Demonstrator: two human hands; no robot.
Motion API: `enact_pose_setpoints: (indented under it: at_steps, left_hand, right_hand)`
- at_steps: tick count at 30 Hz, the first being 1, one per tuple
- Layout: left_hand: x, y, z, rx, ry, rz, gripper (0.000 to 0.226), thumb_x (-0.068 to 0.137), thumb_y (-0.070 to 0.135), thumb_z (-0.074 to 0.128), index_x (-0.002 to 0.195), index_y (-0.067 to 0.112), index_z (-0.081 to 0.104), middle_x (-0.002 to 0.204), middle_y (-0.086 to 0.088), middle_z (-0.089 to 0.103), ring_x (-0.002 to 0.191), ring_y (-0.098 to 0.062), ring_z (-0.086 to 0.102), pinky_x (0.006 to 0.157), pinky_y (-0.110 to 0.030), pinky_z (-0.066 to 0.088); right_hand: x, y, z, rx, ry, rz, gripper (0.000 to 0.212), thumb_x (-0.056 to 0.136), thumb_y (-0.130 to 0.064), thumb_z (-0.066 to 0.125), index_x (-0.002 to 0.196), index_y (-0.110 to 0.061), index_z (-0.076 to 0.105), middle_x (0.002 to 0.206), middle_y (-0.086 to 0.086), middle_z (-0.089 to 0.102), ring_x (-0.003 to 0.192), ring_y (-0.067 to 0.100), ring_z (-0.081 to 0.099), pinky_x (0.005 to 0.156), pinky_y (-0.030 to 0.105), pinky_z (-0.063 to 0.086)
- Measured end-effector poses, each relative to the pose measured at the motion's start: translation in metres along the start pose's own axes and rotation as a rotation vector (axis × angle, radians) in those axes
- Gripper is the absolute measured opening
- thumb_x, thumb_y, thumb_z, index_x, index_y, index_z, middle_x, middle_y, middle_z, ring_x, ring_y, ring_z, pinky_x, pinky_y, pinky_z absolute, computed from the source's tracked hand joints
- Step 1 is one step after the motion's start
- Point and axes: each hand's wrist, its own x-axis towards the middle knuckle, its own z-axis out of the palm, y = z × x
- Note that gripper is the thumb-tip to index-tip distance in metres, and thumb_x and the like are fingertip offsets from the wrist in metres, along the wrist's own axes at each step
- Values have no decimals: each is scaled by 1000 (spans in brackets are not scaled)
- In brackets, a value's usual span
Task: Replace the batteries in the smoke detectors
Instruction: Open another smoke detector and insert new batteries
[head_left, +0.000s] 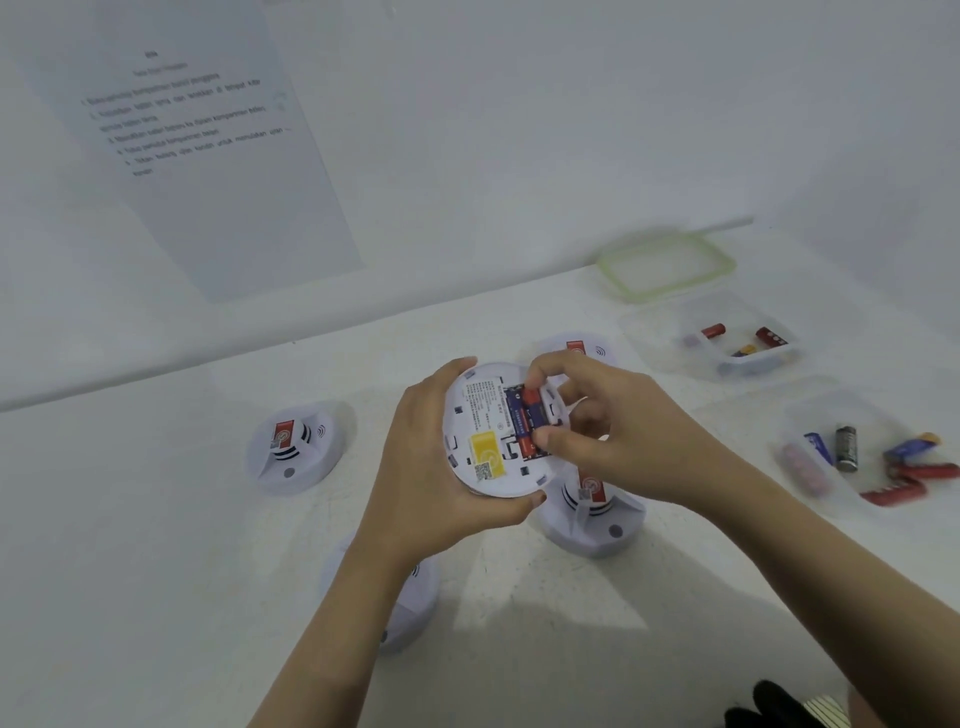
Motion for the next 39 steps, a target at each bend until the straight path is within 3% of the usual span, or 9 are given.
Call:
enact_pose_setpoints:
  at_steps: [4, 12, 16, 21, 24, 29, 33, 36, 39]
  left_hand:
    - [3, 6, 9, -4, 15, 51, 84, 46, 60, 74, 120, 52, 35, 119, 50, 35, 115, 13, 40, 94, -2, 32]
    - [9, 13, 26, 41, -9, 129, 91, 53, 61, 76, 132, 34, 37, 124, 35, 42, 116, 8, 42, 97, -4, 32]
    - [16, 9, 35, 102, -97, 85, 92, 55, 56, 86, 130, 14, 50, 119, 10, 57, 111, -14, 55, 95, -27, 44]
    - [24, 7, 44, 132, -147, 48, 95, 57, 60, 83, 131, 11, 51, 118, 8, 58, 108, -17, 57, 94, -36, 46]
    - [27, 15, 53, 128, -144, 66, 93, 57, 56, 83, 134, 15, 50, 123, 10, 57, 115, -12, 54, 98, -33, 44]
    - [31, 31, 71, 89, -97, 85, 96, 55, 58, 77, 137, 19, 45, 132, 14, 50, 120, 6, 41, 104, -16, 33]
    - [45, 38, 86, 89, -130, 69, 102, 53, 60, 79, 139, 18, 43, 136, 11, 50, 124, -3, 44, 106, -23, 34]
    - [51, 43, 98, 90, -117, 81, 102, 52, 63, 77, 138, 22, 41, 132, 17, 45, 119, 7, 38, 105, -8, 25]
    - [55, 47, 111, 81, -106, 54, 105, 50, 66, 74, 139, 24, 38, 130, 24, 41, 120, 2, 39, 105, -5, 22]
  right_hand:
    - [-9, 5, -2, -49, 27, 12, 32, 84, -17, 66, 106, -34, 50, 86, -1, 68, 61, 12, 66, 62, 31, 56]
    - [-20, 8, -18, -78, 74, 28, 25, 84, -18, 66, 99, -30, 50, 81, 0, 68, 56, 11, 62, 55, 27, 53]
    - [-22, 15, -23, -67, 36, 49, 30, 87, -19, 63, 93, -37, 40, 88, -4, 67, 60, 14, 65, 54, 26, 54]
    - [-25, 31, -24, 27, 101, 41, 30, 87, -22, 62, 94, -40, 39, 101, -10, 60, 77, 4, 63, 62, 19, 52]
    - [-26, 39, -24, -77, 314, -48, 16, 81, -33, 63, 89, -36, 50, 104, -14, 56, 94, 4, 56, 71, 17, 50]
    - [-33, 45, -40, -36, 474, -132, 7, 81, -17, 65, 85, -17, 59, 81, -10, 64, 78, 11, 61, 71, 22, 51]
    - [-46, 56, -66, 38, 545, -81, 17, 80, -3, 70, 87, -15, 60, 83, -9, 64, 75, 14, 62, 71, 21, 50]
    - [-63, 72, -92, -44, 545, 41, 18, 78, -6, 73, 79, -20, 61, 79, -12, 64, 74, 14, 59, 65, 15, 48]
    - [-85, 90, -116, -136, 444, 207, 18, 77, -12, 73, 72, -24, 61, 78, -20, 62, 76, 7, 56, 56, 8, 44]
